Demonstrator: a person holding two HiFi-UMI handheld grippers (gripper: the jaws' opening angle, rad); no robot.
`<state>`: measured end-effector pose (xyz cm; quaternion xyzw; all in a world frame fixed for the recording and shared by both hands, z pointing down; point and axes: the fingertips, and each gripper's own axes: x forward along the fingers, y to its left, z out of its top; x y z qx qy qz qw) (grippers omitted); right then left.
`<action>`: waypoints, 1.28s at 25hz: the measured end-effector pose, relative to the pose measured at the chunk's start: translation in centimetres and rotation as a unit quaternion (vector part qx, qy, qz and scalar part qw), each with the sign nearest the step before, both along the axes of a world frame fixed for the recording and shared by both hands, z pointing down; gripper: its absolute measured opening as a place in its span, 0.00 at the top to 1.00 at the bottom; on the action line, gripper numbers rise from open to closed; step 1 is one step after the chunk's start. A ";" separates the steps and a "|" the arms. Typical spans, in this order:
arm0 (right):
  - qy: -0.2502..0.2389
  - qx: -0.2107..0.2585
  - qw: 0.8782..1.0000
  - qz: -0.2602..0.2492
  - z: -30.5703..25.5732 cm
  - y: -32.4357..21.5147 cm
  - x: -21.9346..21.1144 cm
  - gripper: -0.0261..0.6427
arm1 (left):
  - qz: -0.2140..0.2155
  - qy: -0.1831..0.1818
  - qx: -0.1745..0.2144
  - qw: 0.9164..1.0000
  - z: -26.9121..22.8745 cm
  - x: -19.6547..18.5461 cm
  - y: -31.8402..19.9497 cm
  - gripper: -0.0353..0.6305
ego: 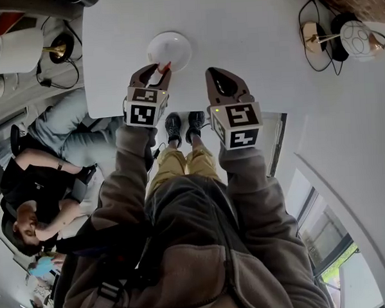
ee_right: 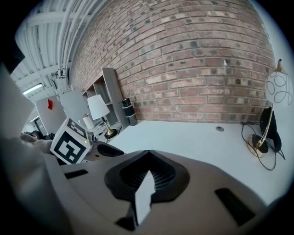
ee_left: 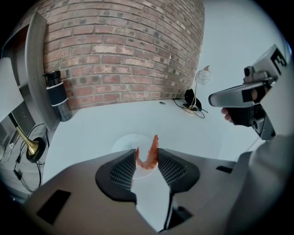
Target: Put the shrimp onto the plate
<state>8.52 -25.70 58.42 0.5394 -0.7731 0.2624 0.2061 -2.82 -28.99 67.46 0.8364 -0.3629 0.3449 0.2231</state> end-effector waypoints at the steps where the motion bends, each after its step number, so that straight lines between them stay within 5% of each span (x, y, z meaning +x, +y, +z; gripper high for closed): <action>1: 0.000 -0.003 1.000 0.000 0.2 0.1 0.0 0.96 | 0.001 -0.004 -0.002 1.000 0.6 0.0 0.0 0.72; 32: 0.006 -0.067 0.998 -0.002 5.7 2.6 1.0 0.96 | 0.031 -0.085 -0.041 0.995 8.7 0.7 -2.0 0.72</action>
